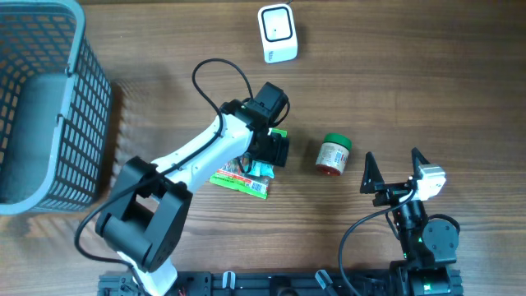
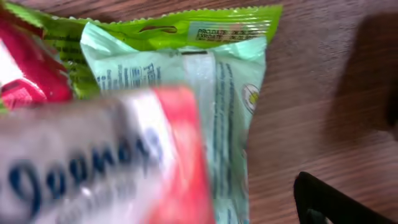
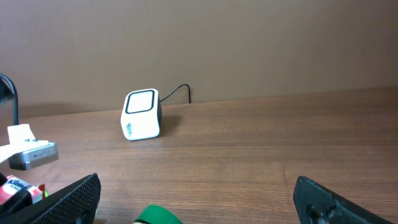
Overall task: Scan the item barcode
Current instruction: 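Lift the packets out and lower them onto the table center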
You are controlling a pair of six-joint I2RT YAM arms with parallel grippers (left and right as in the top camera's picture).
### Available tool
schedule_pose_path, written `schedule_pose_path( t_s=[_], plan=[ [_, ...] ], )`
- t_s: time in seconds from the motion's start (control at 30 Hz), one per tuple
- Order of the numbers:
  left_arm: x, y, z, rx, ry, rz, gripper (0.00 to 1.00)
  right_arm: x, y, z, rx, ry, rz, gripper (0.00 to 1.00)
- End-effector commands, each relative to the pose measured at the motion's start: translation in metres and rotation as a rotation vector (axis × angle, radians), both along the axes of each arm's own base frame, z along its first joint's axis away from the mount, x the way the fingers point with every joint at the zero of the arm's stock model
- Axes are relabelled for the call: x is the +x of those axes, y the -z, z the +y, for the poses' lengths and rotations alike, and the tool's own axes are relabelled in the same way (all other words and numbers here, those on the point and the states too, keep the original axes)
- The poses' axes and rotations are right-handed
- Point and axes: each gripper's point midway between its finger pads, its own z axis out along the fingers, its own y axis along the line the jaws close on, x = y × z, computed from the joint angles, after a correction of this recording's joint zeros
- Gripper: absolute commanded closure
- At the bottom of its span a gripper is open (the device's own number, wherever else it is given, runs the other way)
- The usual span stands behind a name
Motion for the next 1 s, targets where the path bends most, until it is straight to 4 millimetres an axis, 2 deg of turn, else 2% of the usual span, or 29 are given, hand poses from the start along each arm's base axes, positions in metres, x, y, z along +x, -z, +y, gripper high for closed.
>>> schedule_pose_path(
  t_s=[0.0,0.07,0.17,0.2,0.23,0.27,0.3,0.37,0.47,0.6,0.7,0.83,0.87,0.9,0.97],
  plan=[
    [0.001,-0.028,-0.002,-0.040,-0.005,-0.048,0.00,0.000,-0.001,0.001,0.013,-0.001,-0.003,0.00],
    [0.002,-0.036,-0.002,-0.054,-0.005,-0.067,0.00,0.000,-0.001,0.001,0.012,-0.001,-0.003,0.00],
    [0.002,-0.038,-0.002,-0.057,-0.003,-0.071,0.00,0.000,-0.001,0.001,0.012,-0.001,-0.003,0.00],
    [0.001,-0.037,-0.002,-0.052,0.010,-0.069,0.06,0.000,-0.001,0.001,0.012,-0.001,-0.003,0.00],
    [0.000,-0.037,-0.001,-0.048,0.010,-0.064,0.24,0.000,-0.001,0.001,0.013,-0.001,-0.003,0.00],
    [0.000,-0.037,-0.001,-0.049,0.009,-0.065,0.30,0.000,-0.001,0.001,0.012,-0.001,-0.003,0.00],
    [0.000,-0.037,-0.001,-0.049,0.009,-0.065,0.30,0.000,-0.001,0.001,0.012,-0.001,-0.003,0.00],
    [0.000,-0.037,-0.001,-0.048,0.009,-0.064,0.18,0.000,-0.001,0.001,0.012,-0.001,-0.003,0.00],
    [-0.001,-0.039,0.004,-0.030,0.005,-0.067,0.13,0.000,-0.001,0.001,0.012,-0.001,-0.003,0.00],
    [-0.003,-0.047,0.020,0.038,-0.017,-0.092,0.20,0.000,-0.001,0.001,0.013,-0.001,-0.003,0.00],
    [-0.004,-0.063,0.030,0.060,-0.030,-0.133,0.20,0.000,-0.001,0.001,0.012,-0.001,-0.003,0.00],
    [0.001,-0.091,0.030,0.006,-0.084,-0.213,0.22,0.000,-0.001,0.001,0.012,-0.001,-0.003,0.00],
    [0.005,-0.094,0.028,-0.014,-0.108,-0.233,0.28,0.000,-0.001,0.001,0.013,-0.001,-0.003,0.00],
    [0.011,-0.096,0.028,-0.013,-0.121,-0.261,0.42,0.000,-0.001,0.001,0.012,-0.001,-0.003,0.00],
    [0.023,-0.094,0.038,0.043,-0.173,-0.307,0.84,0.000,-0.001,0.001,0.012,-0.001,-0.003,0.00]
  ],
)
